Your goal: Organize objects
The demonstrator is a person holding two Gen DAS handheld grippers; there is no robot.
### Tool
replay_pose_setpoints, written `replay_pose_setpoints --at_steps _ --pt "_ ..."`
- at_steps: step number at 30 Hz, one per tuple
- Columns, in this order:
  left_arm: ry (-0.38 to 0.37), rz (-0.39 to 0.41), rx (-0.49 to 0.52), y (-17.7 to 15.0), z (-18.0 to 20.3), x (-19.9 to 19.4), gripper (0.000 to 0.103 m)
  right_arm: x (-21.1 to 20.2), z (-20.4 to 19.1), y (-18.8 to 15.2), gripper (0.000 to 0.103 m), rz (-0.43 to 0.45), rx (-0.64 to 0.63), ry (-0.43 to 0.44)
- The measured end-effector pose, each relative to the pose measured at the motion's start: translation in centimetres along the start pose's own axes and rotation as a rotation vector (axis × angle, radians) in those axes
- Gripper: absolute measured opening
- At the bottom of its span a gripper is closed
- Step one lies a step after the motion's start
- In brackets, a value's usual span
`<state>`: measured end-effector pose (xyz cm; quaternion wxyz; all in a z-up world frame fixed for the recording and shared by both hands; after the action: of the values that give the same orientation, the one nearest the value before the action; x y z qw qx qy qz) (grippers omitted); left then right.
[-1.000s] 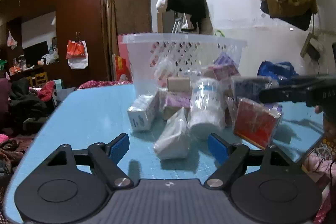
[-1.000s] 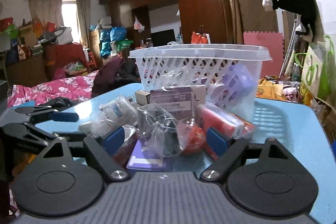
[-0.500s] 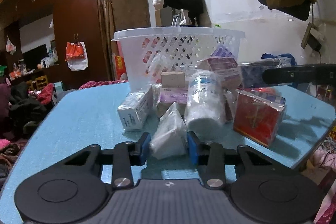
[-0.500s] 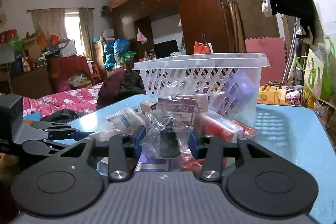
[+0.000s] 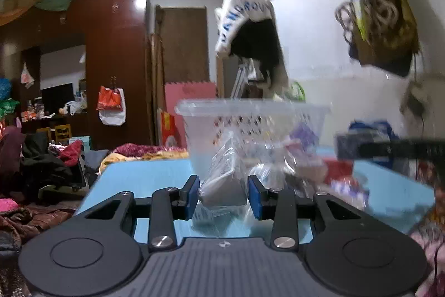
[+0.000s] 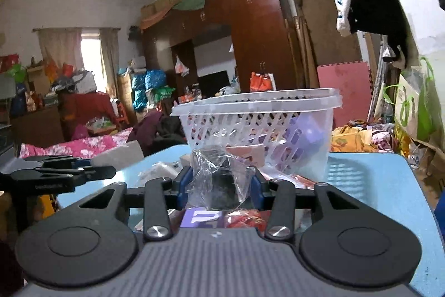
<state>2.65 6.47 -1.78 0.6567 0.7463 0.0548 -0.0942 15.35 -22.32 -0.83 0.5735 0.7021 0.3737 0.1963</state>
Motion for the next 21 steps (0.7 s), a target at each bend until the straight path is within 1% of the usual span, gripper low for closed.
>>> replay_pose_setpoints --at_steps 4,8,10,11,13,15,17,19,20,21 --pt "-0.014 0.04 -0.053 1.6 -0.8 0.7 0.041 -0.3 0.3 1.2 0.046 0.037 0.004 -0.023" --pt "-0.041 0.105 -0.075 5.2 -1.1 1.7 0.042 0.1 -0.1 4.7 0.046 0.091 -0.035 -0.044" --pt "-0.087 0.1 -0.098 7.8 -1.1 3.3 0.042 1.4 -0.5 7.1 0.046 0.097 -0.077 -0.072" --pt "-0.102 0.093 -0.107 9.1 -1.0 4.3 0.042 2.1 -0.5 8.1 0.046 0.096 -0.083 -0.079" --pt "-0.105 0.068 -0.109 11.4 -0.6 6.8 0.042 4.1 -0.6 10.0 0.046 0.066 -0.097 -0.081" --pt "-0.109 0.018 -0.119 12.8 -0.2 9.8 0.042 6.4 -0.5 11.2 0.046 0.038 -0.126 -0.123" --pt "-0.091 -0.035 -0.136 13.3 -0.1 12.6 0.042 8.5 0.0 11.6 0.046 -0.008 -0.123 -0.128" --pt "-0.105 -0.103 -0.144 13.1 0.0 15.3 0.044 10.5 0.6 11.7 0.049 -0.055 -0.119 -0.135" --pt "-0.103 -0.117 -0.153 12.9 -0.1 16.2 0.049 11.1 0.9 11.5 0.054 -0.057 -0.12 -0.148" --pt "-0.098 -0.129 -0.149 12.6 0.0 16.9 0.064 11.6 1.0 11.4 0.069 -0.068 -0.128 -0.158"
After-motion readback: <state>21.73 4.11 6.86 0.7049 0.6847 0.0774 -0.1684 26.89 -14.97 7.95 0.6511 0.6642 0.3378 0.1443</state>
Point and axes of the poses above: each gripper's, at about its wrist camera, not at the fingertips, and x roughly the way its jaws point, z to its right, y to its top, the point moved 2 cm from there along x, roughly the way its jaws point, and after that the axes turned 6 degrees about x, right-handed, at the moved point
